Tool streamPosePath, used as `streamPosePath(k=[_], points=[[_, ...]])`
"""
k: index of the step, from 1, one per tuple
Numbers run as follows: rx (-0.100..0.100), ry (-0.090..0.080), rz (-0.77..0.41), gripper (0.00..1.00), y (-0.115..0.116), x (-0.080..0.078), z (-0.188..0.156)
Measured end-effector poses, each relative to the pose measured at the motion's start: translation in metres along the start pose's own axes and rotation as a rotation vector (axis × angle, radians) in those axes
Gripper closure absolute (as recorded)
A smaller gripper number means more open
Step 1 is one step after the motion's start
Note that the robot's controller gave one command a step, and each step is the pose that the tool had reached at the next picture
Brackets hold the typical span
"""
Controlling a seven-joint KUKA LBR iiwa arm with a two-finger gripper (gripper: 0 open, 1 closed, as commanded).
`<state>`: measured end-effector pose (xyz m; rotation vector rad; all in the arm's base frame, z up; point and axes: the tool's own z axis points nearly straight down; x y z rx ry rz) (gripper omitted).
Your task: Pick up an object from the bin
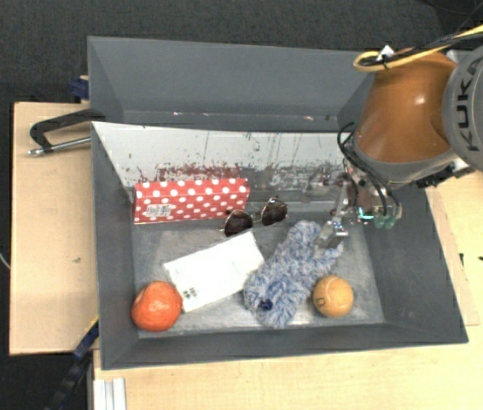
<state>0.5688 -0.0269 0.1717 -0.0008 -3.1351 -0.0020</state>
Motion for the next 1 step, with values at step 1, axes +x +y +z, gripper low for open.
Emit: streamPosePath(k=[1], points=[[0.001,-0.008,-0.001,0.0,-0.0001,-0.0018,-0.004]])
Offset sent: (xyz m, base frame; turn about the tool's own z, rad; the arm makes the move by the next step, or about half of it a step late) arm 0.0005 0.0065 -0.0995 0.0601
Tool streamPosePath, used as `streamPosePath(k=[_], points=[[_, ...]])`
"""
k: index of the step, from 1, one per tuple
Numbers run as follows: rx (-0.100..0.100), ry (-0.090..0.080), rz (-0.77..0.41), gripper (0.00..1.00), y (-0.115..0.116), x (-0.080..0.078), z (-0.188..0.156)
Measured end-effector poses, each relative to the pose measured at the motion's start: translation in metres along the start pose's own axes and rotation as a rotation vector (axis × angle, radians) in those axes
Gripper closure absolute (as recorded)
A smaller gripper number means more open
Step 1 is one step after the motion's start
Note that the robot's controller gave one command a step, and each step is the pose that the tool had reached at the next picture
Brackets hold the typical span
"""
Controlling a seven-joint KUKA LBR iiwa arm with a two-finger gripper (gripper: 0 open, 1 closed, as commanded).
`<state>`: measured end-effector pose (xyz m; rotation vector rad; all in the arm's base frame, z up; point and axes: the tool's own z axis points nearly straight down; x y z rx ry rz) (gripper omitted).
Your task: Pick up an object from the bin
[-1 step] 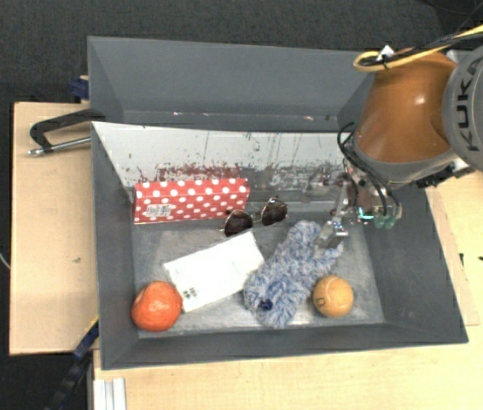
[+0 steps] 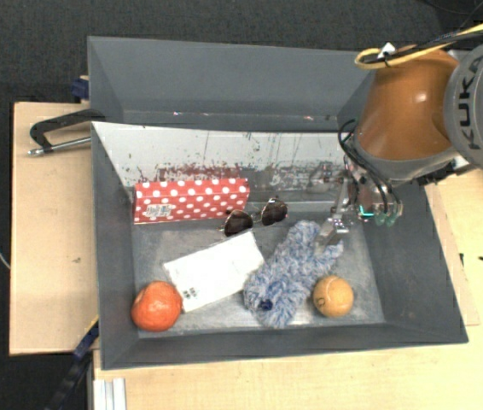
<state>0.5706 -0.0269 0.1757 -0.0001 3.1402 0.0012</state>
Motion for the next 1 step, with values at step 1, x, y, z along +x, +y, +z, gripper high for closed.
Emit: streamPosePath(k=[1], points=[[-0.003,0.016,0.058,1.0,0.0085,0.0005,0.0951]])
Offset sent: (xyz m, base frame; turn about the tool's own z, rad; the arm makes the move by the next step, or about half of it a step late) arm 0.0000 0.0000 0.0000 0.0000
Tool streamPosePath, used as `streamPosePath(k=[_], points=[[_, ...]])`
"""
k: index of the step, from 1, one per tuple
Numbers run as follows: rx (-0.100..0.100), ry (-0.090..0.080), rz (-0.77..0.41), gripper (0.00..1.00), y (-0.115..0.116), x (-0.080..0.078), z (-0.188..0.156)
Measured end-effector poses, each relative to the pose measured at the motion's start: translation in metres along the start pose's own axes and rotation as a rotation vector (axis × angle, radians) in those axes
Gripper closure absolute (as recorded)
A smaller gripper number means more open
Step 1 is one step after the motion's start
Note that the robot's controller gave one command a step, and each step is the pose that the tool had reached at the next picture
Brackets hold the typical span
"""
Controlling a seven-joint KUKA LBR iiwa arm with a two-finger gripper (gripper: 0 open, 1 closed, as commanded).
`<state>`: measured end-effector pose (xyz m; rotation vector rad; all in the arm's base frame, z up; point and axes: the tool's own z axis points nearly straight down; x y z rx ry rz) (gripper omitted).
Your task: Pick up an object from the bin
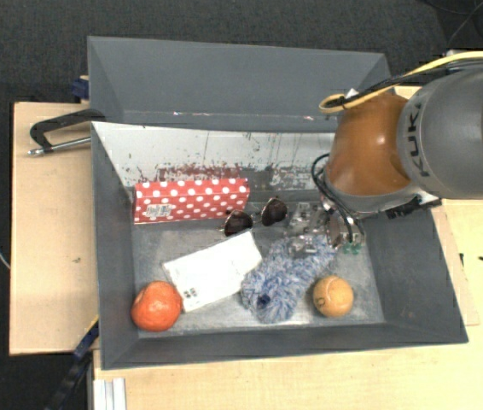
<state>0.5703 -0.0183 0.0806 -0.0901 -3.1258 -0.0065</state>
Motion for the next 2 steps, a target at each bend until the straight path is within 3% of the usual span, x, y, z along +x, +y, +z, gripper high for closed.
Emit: streamPosePath(k=[1,2], points=[[0.0,0.0,0.0,1.0,0.0,0.0,0.0],[0.001,-0.029,0.001,1.0,0.028,0.006,-0.193]])
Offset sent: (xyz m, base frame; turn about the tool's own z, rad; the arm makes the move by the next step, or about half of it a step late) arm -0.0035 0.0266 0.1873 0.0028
